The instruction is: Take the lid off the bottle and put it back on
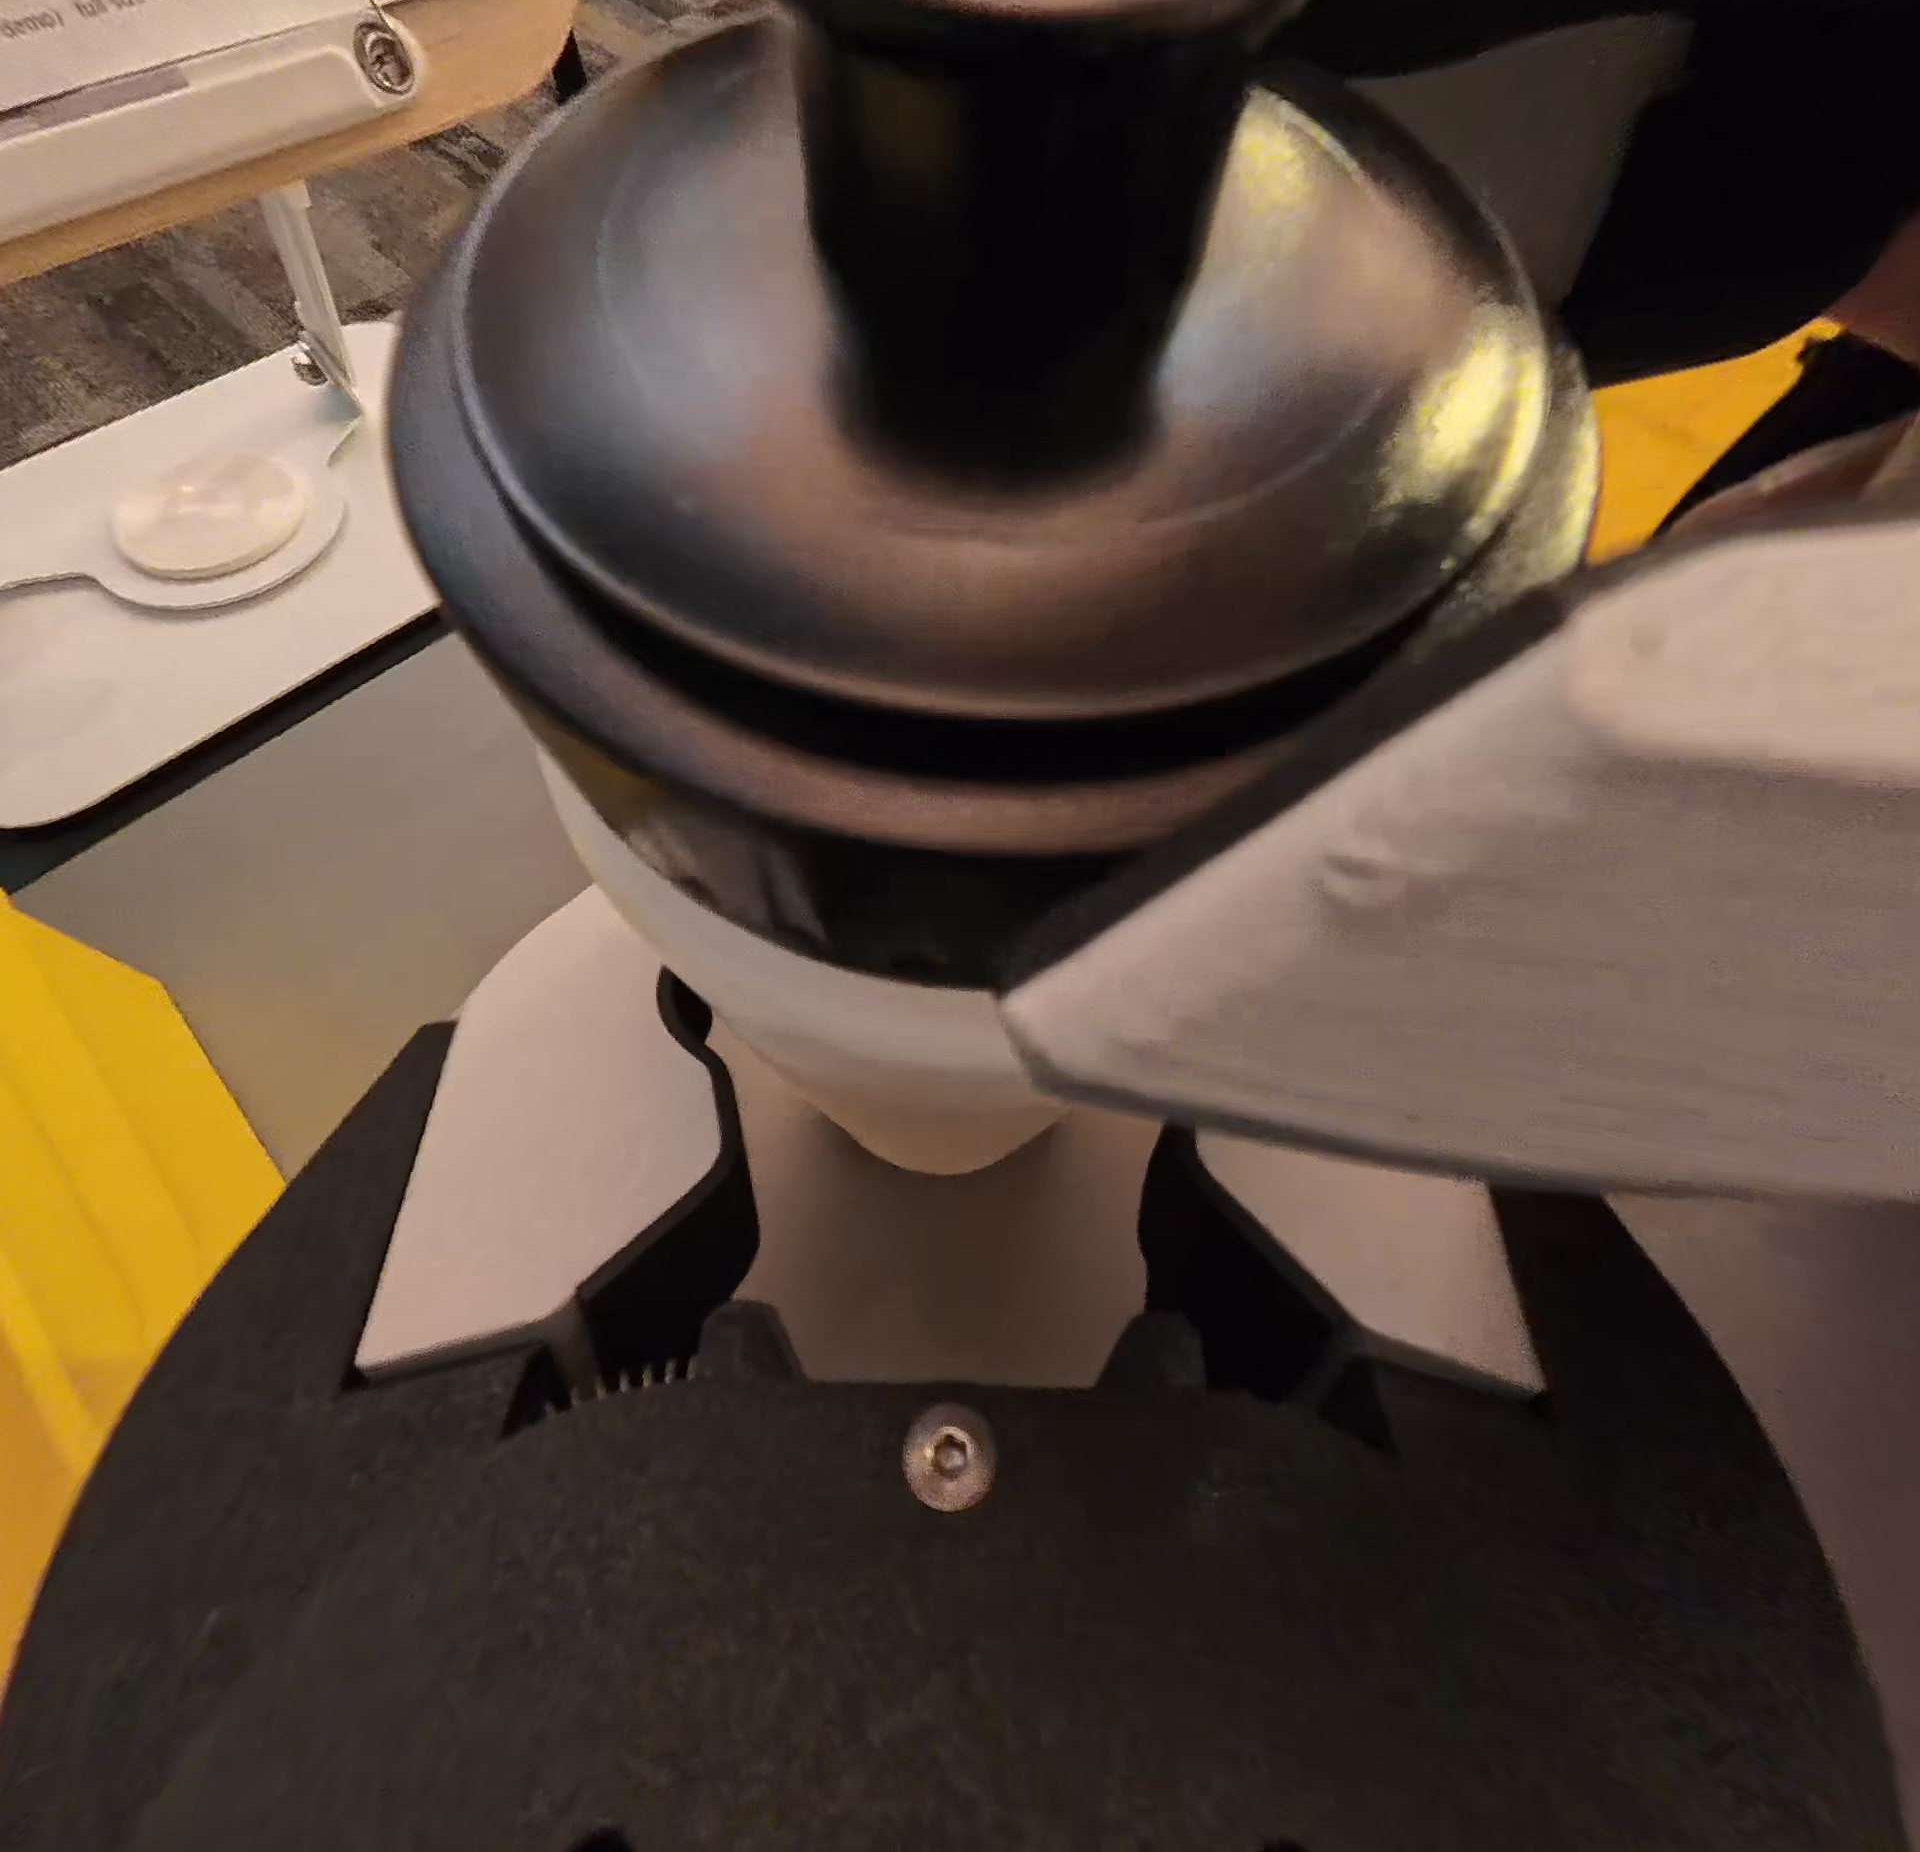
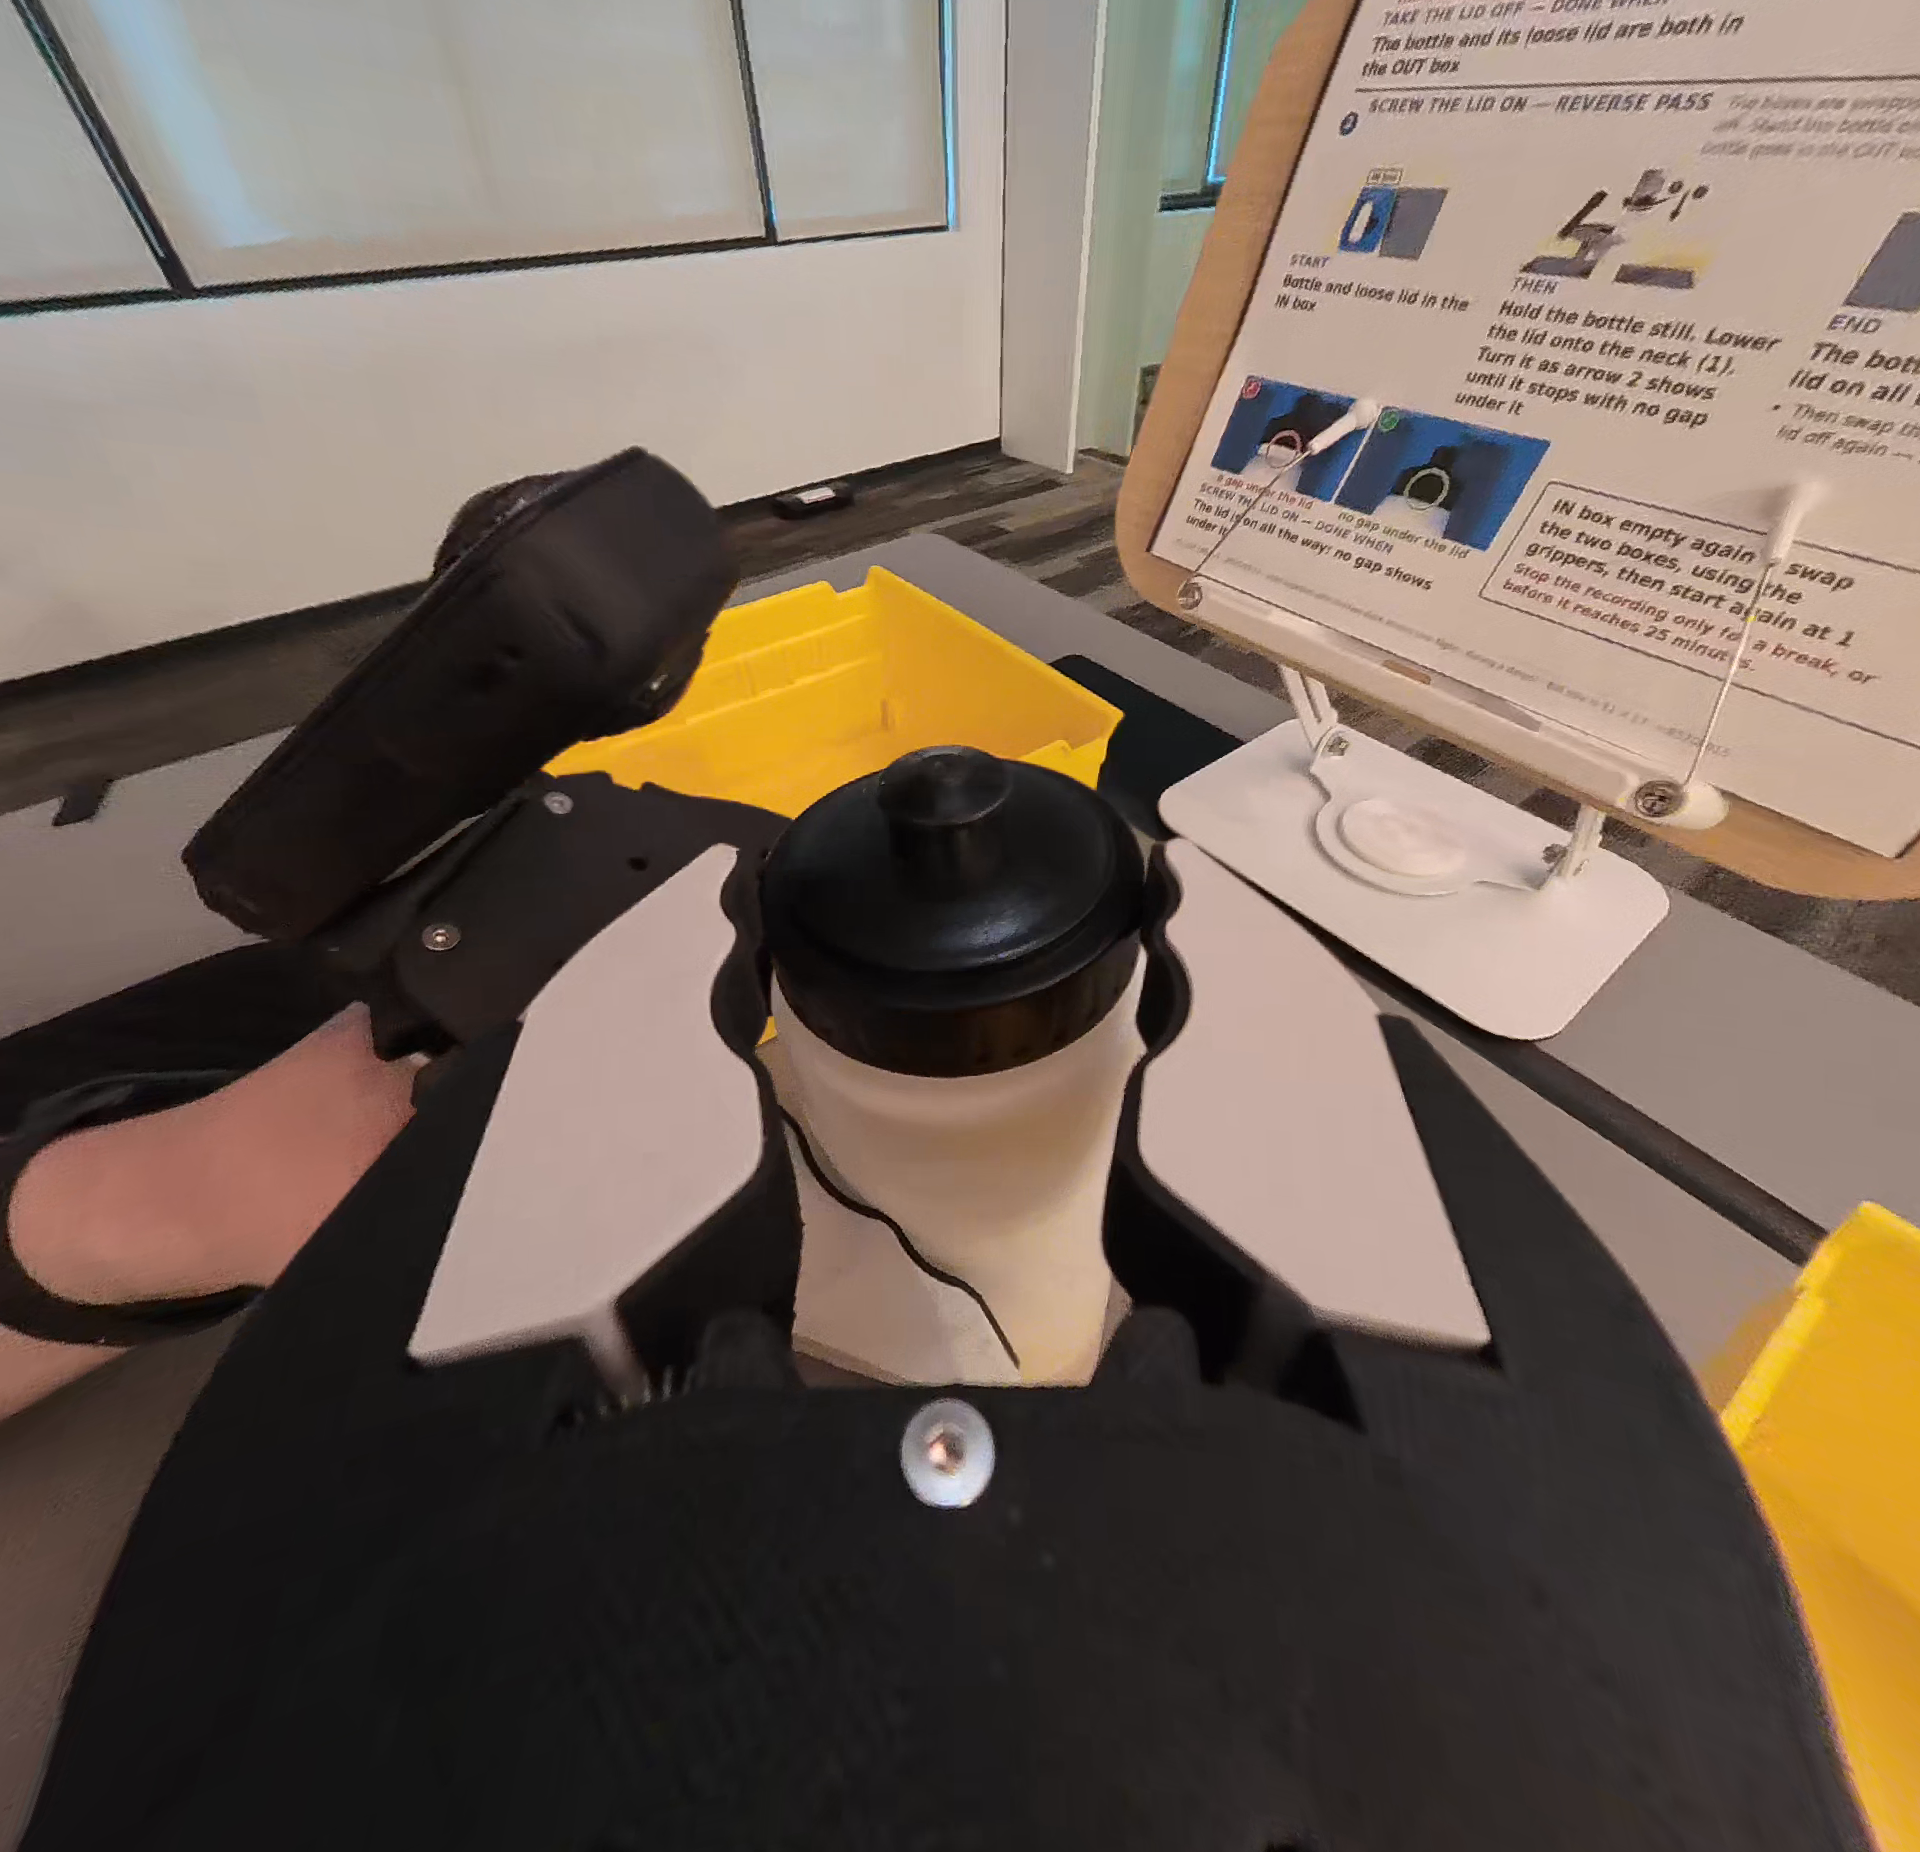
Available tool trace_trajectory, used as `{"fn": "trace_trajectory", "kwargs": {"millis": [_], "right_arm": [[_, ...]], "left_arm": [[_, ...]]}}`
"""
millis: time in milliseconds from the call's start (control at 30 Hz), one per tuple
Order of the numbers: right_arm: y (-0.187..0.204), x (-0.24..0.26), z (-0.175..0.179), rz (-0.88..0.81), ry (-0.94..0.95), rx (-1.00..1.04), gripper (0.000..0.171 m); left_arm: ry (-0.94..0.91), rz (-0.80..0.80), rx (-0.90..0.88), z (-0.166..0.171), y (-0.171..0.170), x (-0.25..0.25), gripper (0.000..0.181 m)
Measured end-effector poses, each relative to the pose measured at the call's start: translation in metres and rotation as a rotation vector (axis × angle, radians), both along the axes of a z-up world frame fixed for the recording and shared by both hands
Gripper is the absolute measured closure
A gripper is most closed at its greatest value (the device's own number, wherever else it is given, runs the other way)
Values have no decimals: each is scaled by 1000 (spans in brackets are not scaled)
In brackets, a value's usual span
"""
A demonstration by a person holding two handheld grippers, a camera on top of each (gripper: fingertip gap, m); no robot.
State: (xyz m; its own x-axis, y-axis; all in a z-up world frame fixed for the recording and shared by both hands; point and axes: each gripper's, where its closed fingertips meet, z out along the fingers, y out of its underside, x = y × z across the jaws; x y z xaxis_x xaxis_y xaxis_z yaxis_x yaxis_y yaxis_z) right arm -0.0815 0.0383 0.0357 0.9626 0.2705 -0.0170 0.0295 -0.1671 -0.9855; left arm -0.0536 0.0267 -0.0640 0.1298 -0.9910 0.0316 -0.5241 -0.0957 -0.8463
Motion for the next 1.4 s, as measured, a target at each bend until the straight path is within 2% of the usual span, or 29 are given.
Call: {"fn": "trace_trajectory", "kwargs": {"millis": [133, 167, 200, 300, 400, 600, 667, 733, 833, 933, 1033, 1300, 1400], "right_arm": [[-3, 2, 0, 173, 35, -42, 97], [-3, 8, -2, 193, 49, -65, 83], [-4, 10, -2, 229, 69, -75, 79], [-15, 1, -1, 391, 97, -85, 99], [-14, 4, -1, 347, 57, -83, 100], [-1, 11, 1, 77, 118, -32, 102], [-1, 9, 1, 85, 89, -24, 102], [-4, 5, 3, 169, 57, -27, 102], [-13, 1, 8, 310, 41, -35, 91], [-17, 4, -1, 341, -32, -87, 87], [-15, 6, -4, 298, -119, -79, 97], [1, 9, -3, -31, -63, -22, 97], [1, 7, -3, 8, -80, -35, 98]], "left_arm": [[-10, -106, -15, 0, -9, 2, 88], [-10, -129, -10, 0, -11, 2, 88], [-11, -142, -1, 0, -13, 3, 88], [-28, -190, 19, 0, -20, 5, 88], [-80, -182, 3, 2, -20, 10, 88], [-306, -35, -3, 12, -10, 18, 88], [-299, -39, 8, 12, -8, 17, 89], [-283, -60, 16, 12, -8, 17, 89], [-303, -115, -6, 12, -15, 19, 89], [-296, -139, 0, 12, -20, 20, 89], [-280, -144, 10, 11, -21, 19, 89], [-208, 16, 30, 8, -2, 13, 90], [-191, -4, 29, 7, -1, 12, 89]]}}
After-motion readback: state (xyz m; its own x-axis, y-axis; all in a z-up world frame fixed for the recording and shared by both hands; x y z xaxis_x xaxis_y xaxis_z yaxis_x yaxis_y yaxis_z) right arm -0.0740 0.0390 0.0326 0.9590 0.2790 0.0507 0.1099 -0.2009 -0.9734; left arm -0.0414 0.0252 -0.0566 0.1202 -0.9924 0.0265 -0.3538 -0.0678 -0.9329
